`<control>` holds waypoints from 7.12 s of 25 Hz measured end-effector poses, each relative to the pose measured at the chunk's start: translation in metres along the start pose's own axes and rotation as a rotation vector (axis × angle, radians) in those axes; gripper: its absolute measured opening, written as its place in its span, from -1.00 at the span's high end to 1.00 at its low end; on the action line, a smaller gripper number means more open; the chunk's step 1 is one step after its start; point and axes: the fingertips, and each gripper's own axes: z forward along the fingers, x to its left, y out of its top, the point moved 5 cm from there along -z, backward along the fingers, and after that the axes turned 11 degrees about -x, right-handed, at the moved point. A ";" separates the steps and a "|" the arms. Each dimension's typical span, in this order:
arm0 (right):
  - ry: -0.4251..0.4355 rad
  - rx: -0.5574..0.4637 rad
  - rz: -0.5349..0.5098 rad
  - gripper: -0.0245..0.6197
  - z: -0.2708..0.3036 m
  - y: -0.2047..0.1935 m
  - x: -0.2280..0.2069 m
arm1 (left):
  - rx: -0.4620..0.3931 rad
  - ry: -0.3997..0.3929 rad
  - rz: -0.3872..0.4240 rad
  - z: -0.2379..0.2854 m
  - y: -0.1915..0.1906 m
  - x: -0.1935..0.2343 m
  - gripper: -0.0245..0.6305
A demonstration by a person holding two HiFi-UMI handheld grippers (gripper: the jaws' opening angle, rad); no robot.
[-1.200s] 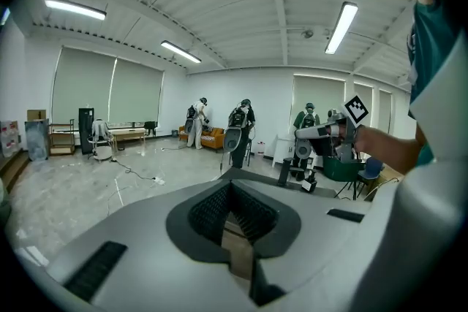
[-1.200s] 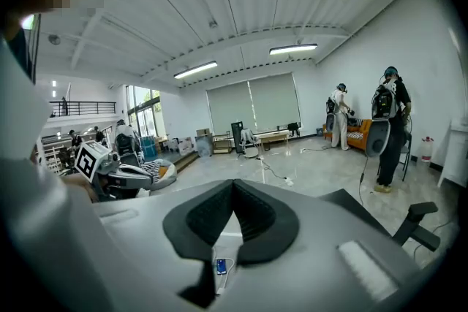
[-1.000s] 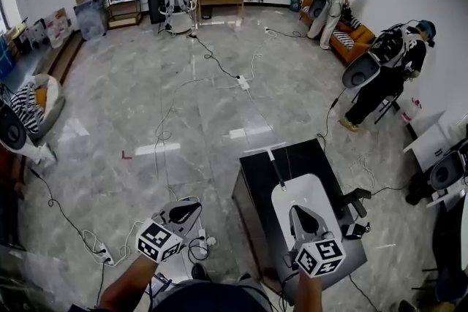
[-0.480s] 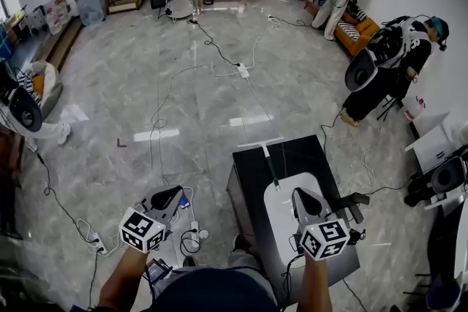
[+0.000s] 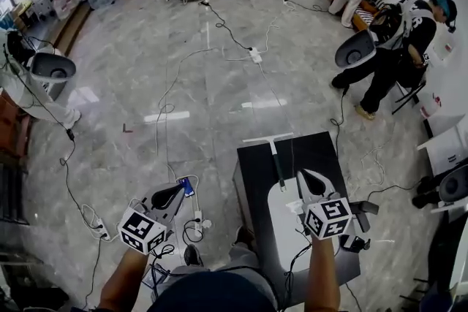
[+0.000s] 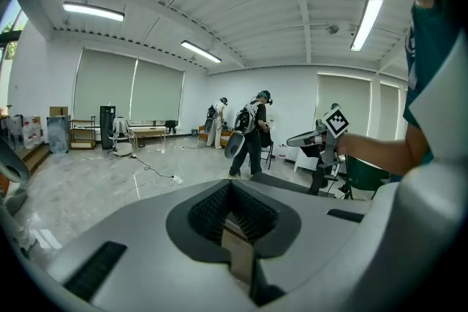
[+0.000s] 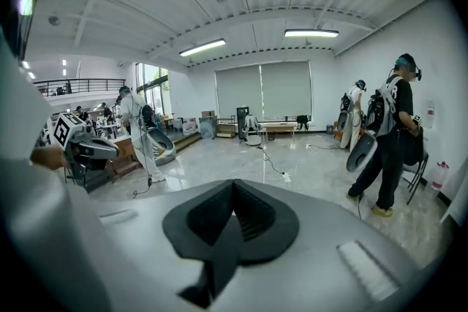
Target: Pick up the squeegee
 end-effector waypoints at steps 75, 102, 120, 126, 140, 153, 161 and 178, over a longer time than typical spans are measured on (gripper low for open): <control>0.074 0.431 0.112 0.26 0.220 -0.284 -0.105 | 0.306 0.096 -0.129 0.033 -0.151 0.026 0.91; -0.043 0.423 0.098 0.61 0.224 -0.294 -0.116 | 0.292 0.097 -0.144 0.042 -0.160 0.029 0.91; -0.044 0.368 0.256 0.61 0.217 -0.274 -0.103 | 0.261 0.120 -0.135 0.020 -0.148 0.029 0.91; -0.036 0.337 0.263 0.61 0.212 -0.256 -0.092 | 0.251 0.134 -0.134 0.011 -0.141 0.027 0.91; -0.045 0.301 0.297 0.61 0.200 -0.234 -0.071 | 0.219 0.139 -0.163 -0.009 -0.144 0.028 0.91; -0.020 0.221 0.322 0.61 0.209 -0.190 -0.035 | 0.194 0.170 -0.186 -0.027 -0.140 0.045 0.91; -0.005 0.217 0.382 0.61 0.217 -0.193 -0.011 | 0.195 0.187 -0.196 -0.040 -0.144 0.053 0.91; 0.002 0.098 0.339 0.61 0.135 -0.099 0.013 | 0.130 0.180 -0.149 -0.059 -0.101 0.048 0.91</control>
